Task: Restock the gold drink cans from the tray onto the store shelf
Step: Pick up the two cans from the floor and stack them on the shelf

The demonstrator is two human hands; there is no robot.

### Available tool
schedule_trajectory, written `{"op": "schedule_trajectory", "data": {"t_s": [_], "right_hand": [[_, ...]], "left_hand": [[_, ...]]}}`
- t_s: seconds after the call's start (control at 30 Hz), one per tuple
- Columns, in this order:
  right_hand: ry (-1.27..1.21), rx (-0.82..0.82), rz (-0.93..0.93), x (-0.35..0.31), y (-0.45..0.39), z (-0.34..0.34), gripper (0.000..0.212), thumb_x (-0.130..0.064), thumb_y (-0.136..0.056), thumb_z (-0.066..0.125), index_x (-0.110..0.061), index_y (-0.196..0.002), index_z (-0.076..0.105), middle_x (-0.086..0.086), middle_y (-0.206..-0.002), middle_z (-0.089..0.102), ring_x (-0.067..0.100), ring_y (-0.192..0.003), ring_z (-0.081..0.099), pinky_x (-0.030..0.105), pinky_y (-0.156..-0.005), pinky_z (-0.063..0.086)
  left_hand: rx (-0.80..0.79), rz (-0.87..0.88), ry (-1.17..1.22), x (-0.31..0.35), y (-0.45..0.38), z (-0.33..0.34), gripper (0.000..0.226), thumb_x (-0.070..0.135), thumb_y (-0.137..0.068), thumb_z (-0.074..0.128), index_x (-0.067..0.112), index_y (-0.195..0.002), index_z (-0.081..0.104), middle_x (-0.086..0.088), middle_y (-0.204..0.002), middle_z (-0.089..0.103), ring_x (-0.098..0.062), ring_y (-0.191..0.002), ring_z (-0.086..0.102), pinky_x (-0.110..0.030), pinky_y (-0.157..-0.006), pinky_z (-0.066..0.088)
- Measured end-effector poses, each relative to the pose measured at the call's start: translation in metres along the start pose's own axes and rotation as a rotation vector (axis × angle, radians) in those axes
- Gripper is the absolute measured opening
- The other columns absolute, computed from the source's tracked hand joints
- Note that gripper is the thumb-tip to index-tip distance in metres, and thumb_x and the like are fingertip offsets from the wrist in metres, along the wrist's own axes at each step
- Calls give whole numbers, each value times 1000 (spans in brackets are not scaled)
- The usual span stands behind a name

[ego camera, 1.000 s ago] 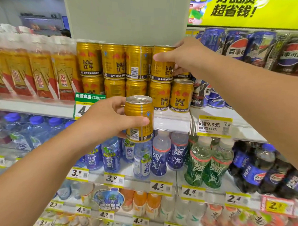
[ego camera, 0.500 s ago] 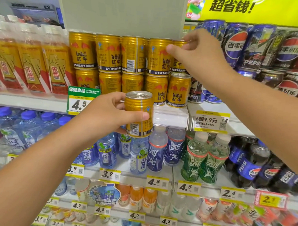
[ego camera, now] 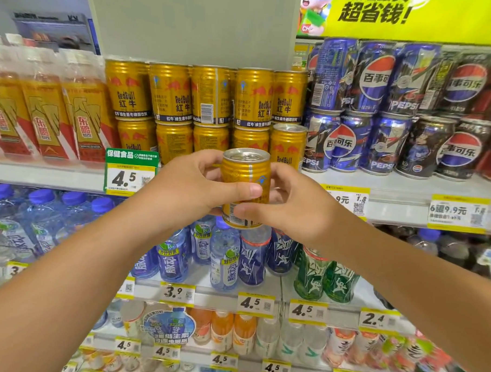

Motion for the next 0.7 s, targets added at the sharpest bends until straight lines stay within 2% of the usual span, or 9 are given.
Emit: {"op": "schedule_trajectory", "data": {"t_s": [0.03, 0.1, 0.17, 0.23, 0.3, 0.4, 0.47, 0.6, 0.7], "right_hand": [[3, 0, -10, 0, -2, -1, 66, -16, -68, 91, -18, -125, 58, -3, -111, 74, 12, -101, 73, 38, -93, 57], [33, 13, -17, -2, -4, -3, 73, -29, -57, 93, -21, -122, 62, -2, -113, 75, 14, -103, 72, 41, -95, 56], [73, 35, -14, -4, -5, -7, 75, -42, -49, 90, -24, -118, 65, -4, -111, 75, 14, -102, 72, 41, -95, 56], [87, 49, -18, -8, -6, -14, 69, -44, -53, 89, -25, -115, 68, -6, -110, 75, 11, -102, 72, 39, -96, 55], [88, 80, -28, -15, -7, -23, 54, -37, -64, 90, -24, -113, 70, -8, -106, 77, 7, -100, 72, 37, -96, 55], [103, 144, -41, -30, -10, -43, 43, -30, -73, 88, -24, -112, 72, -10, -101, 78, 4, -94, 73, 33, -94, 56], [125, 203, -38, -39, -16, -58, 44, -36, -71, 88, -25, -110, 71, -11, -99, 78, 5, -92, 74, 30, -89, 57], [179, 325, -34, -56, -33, -85, 46, -44, -69, 87, -26, -108, 71, -8, -98, 76, 9, -90, 73, 30, -78, 58], [223, 352, -33, -67, -42, -94, 45, -50, -72, 84, -26, -109, 71, -11, -99, 75, 5, -89, 71, 24, -67, 51]], "left_hand": [[-7, 24, 8, 1, 0, 2, 47, 20, -69, 84, 23, -113, 70, 6, -97, 80, -16, -96, 75, -38, -81, 62], [-18, 87, -16, 3, 0, 4, 42, 19, -73, 83, 24, -113, 70, 11, -98, 79, -7, -96, 74, -21, -75, 60], [-2, 166, -161, 4, 1, 0, 45, 38, -77, 80, 30, -119, 68, 19, -105, 76, 3, -100, 70, -13, -79, 53], [31, 227, -397, 5, 1, -9, 64, 71, -74, 66, 39, -129, 61, 24, -119, 70, 8, -112, 62, -22, -95, 50], [75, 249, -620, 4, 2, -16, 82, 86, -68, 51, 46, -140, 49, 25, -137, 59, 6, -127, 51, -30, -106, 44], [96, 257, -868, 5, 8, -19, 81, 84, -75, 46, 49, -147, 37, 20, -150, 46, -3, -139, 38, -24, -104, 33], [88, 255, -964, 4, 10, -19, 79, 82, -77, 45, 48, -148, 35, 19, -153, 41, -3, -142, 32, -23, -102, 30], [122, 288, -1195, -3, 10, -23, 84, 87, -77, 29, 44, -148, 38, 14, -157, 39, -10, -147, 31, -30, -115, 27], [103, 260, -1227, -10, 6, -22, 90, 88, -74, 20, 43, -150, 36, 12, -159, 35, -11, -148, 28, -33, -118, 25]]}}
Point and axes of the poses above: each hand's wrist, its own y-axis away from the middle knuckle, its own z-axis out of the palm, x = y × z, the point moved 5 cm from there along -y, towards the middle knuckle
